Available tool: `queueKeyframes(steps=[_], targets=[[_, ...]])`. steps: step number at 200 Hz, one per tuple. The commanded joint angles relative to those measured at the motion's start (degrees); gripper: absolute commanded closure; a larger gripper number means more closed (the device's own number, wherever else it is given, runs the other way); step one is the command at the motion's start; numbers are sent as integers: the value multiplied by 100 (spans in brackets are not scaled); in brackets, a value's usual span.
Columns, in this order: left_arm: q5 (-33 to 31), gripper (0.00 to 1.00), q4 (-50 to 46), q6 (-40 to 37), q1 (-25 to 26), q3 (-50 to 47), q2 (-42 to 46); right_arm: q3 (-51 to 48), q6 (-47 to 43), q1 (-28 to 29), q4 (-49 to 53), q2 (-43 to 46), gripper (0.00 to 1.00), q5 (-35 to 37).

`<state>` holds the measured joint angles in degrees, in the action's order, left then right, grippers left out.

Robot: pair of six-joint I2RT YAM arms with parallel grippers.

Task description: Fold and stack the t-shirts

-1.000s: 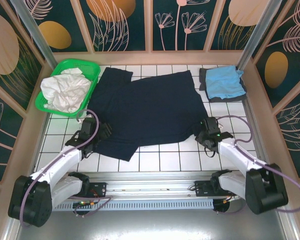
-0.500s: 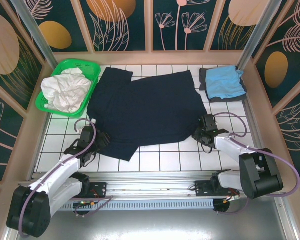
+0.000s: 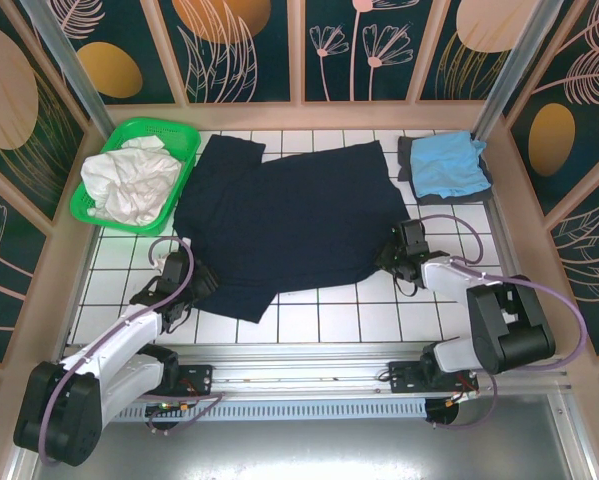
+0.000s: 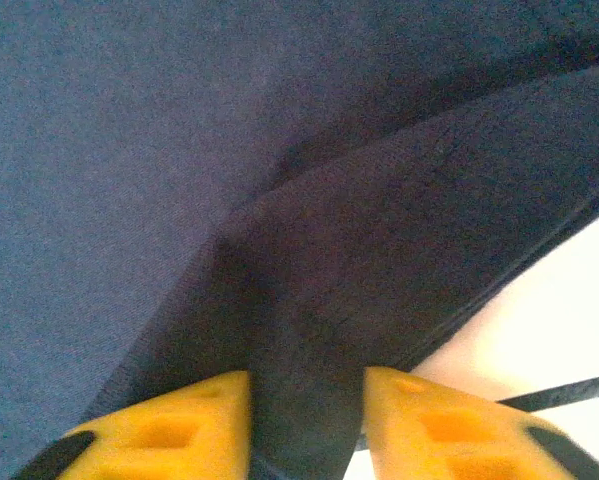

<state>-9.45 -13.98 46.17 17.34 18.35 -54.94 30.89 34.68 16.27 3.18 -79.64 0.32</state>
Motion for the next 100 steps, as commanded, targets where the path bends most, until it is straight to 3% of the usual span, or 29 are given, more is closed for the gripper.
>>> queueKeyframes(steps=[1,42,73,100], targets=[[-75,22,-87,19,-24,176,-59,145,-67,26,131,-35,74,78],[96,24,-39,15,-26,164,-25,319,-169,-26,1000,792,91,748],[296,28,-177,300,67,47,160,647,-280,-45,1787,1248,92,1221],[64,28,-388,729,602,82,484,846,-424,-53,2071,1397,91,1282]])
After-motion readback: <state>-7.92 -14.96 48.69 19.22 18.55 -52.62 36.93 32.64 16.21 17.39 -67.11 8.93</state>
